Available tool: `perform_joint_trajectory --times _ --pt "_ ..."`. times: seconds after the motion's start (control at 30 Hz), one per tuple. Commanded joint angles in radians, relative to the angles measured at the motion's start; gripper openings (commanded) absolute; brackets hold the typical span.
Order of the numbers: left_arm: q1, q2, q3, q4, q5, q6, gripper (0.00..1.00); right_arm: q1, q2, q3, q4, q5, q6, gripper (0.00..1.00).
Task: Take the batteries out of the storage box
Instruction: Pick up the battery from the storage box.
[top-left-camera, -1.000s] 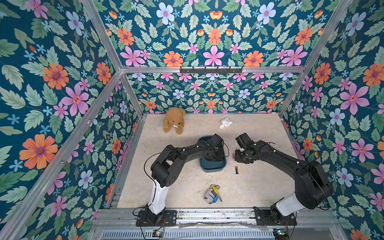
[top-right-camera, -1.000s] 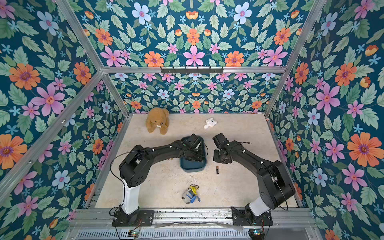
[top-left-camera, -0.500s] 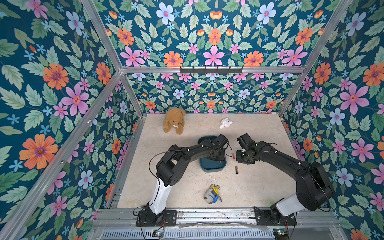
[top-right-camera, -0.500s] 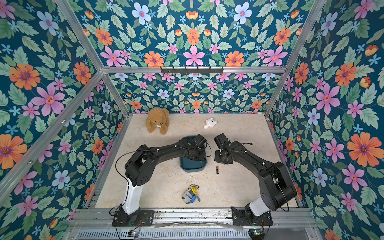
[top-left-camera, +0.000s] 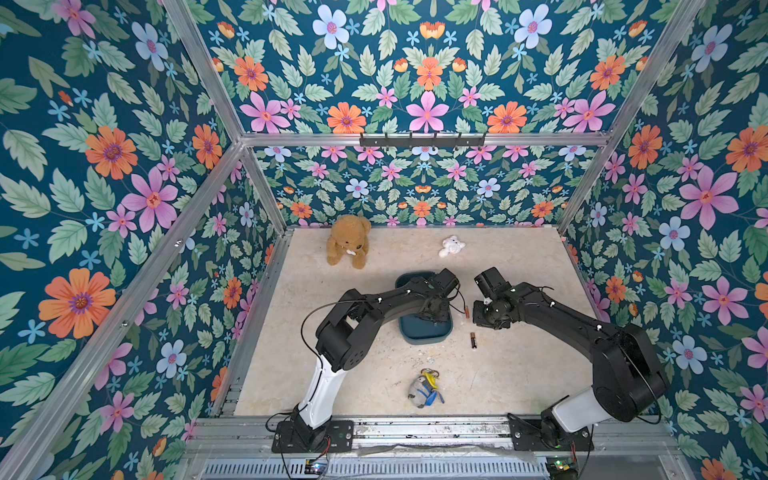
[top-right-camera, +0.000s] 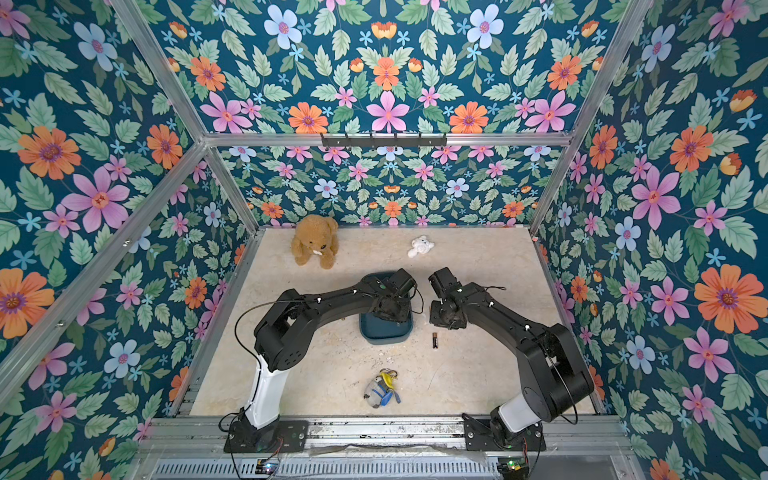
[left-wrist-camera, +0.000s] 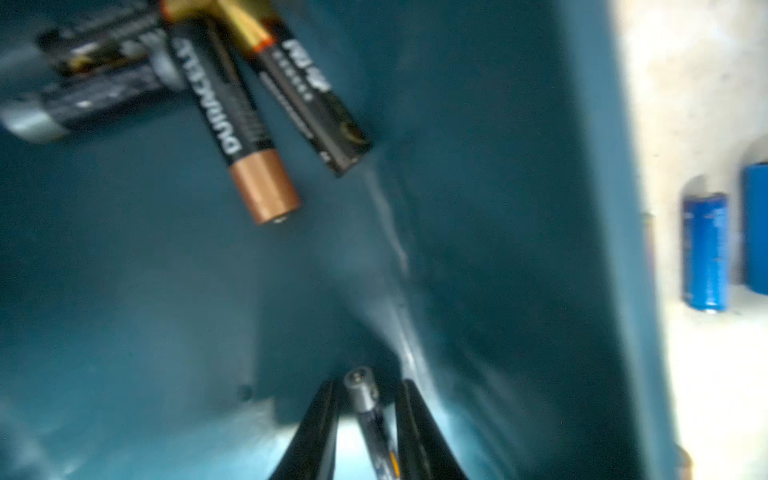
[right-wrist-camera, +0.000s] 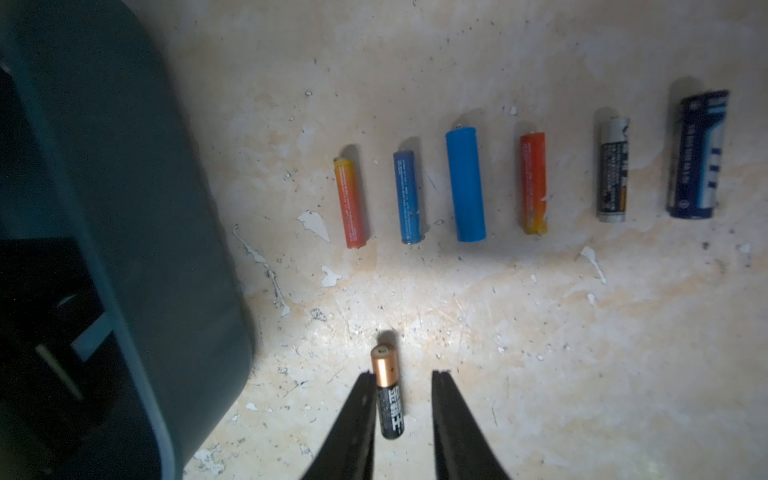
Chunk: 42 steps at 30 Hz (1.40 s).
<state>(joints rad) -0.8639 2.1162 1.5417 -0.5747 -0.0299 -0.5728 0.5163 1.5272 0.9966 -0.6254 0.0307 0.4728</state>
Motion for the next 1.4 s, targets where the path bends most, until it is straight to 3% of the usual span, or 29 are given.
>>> perform_joint_trajectory --times 0.0,0.43,0.77,1.37 --pt "0.002 0.004 0.001 -0.101 -0.038 0.012 0.3 0.0 -0.002 0.004 -0.004 0.006 -0.009 0.29" --pt "0.0 -0.003 0.011 -0.088 0.01 0.007 0.27 0.001 -0.004 0.013 -0.012 0.012 -0.013 0.29" --pt "-0.001 -0.024 -0.002 -0.114 -0.001 0.002 0.34 0.001 0.002 0.022 -0.01 0.009 -0.017 0.29" --pt "-0.006 -0.005 0.001 -0.1 0.012 -0.019 0.19 -0.001 -0.002 0.012 -0.007 0.012 -0.015 0.29"
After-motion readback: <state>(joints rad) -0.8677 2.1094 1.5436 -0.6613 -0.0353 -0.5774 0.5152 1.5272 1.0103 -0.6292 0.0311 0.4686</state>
